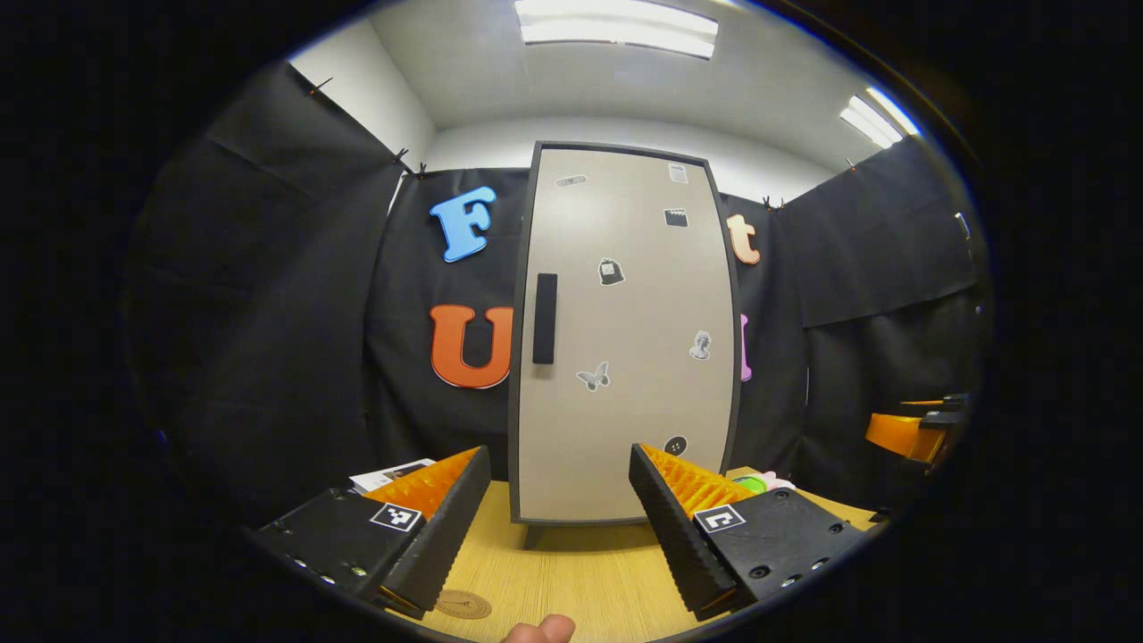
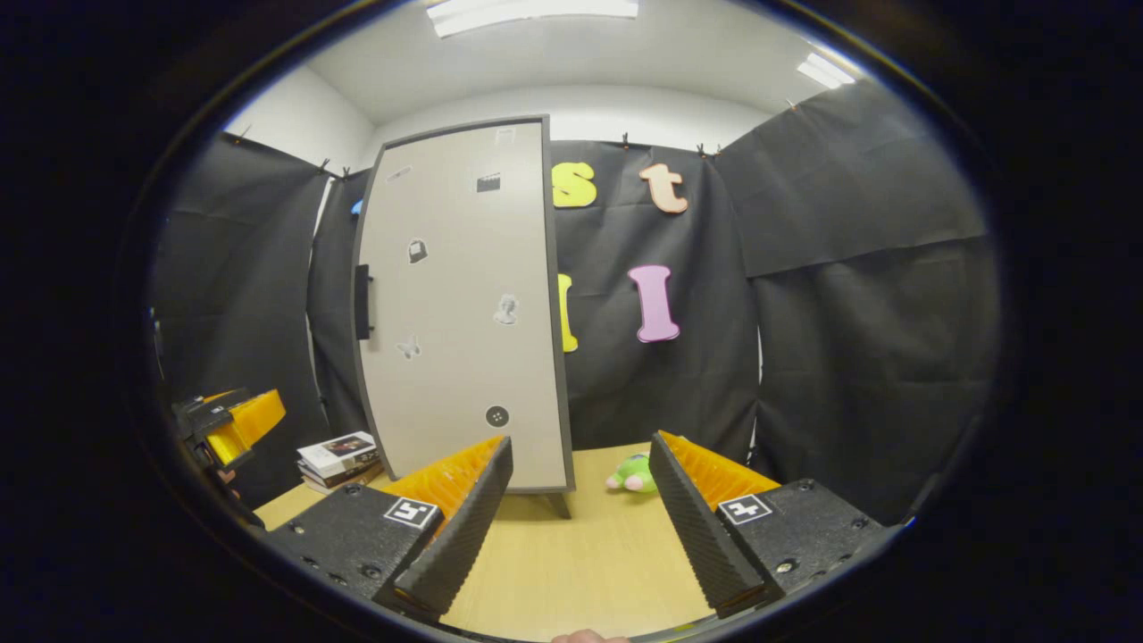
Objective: Open the cabinet door with the right hand, grasp the bottle in the cabinet with the left hand and place it on the coaster, then close the cabinet door with the right hand.
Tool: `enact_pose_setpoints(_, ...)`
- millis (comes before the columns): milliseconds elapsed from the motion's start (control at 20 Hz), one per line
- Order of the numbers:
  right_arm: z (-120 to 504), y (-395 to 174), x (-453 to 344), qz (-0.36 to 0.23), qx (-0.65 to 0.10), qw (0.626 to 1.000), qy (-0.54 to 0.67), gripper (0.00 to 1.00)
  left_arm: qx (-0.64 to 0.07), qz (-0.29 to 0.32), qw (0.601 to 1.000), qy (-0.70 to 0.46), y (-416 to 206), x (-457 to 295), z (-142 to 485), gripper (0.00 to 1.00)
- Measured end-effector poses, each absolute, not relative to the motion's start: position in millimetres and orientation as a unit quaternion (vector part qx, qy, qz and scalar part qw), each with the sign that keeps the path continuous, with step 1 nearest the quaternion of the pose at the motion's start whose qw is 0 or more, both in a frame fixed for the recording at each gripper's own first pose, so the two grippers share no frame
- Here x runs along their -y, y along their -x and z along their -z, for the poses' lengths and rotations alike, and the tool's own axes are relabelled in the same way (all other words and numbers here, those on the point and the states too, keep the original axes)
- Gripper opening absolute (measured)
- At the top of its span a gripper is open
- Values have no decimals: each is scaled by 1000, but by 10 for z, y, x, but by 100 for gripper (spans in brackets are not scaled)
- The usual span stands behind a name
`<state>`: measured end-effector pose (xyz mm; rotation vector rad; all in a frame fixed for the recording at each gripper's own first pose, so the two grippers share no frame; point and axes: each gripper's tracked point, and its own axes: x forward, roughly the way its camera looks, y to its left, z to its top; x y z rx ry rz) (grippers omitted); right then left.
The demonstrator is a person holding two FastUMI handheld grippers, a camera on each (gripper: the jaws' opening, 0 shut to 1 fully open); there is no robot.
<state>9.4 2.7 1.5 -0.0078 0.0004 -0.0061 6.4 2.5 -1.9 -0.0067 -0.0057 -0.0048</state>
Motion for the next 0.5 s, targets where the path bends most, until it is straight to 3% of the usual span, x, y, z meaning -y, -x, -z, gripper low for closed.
enact_pose_setpoints(100, -111, -190, -161, -18, 4, 1000, 10, 99, 2, 2, 1000, 1, -54, -32, 24, 95)
enact_pose_setpoints(200, -227, -341, -392, -51, 10, 998, 18, 95, -1, 1, 1000, 1, -2, -30, 31, 95)
enact_pose_setpoints(250, -276, -436, -530, -71, 10, 997, 24, 99, -2, 1, 1000, 1, 18, -28, 33, 95)
enact_pose_setpoints(450, -496, -811, -1174, -155, 12, 987, 29, 99, -8, -4, 1000, 0, 138, -51, 54, 95)
enact_pose_setpoints(500, -558, -912, -1343, -173, 12, 984, 28, 95, -10, -5, 1000, 1, 167, -58, 57, 95)
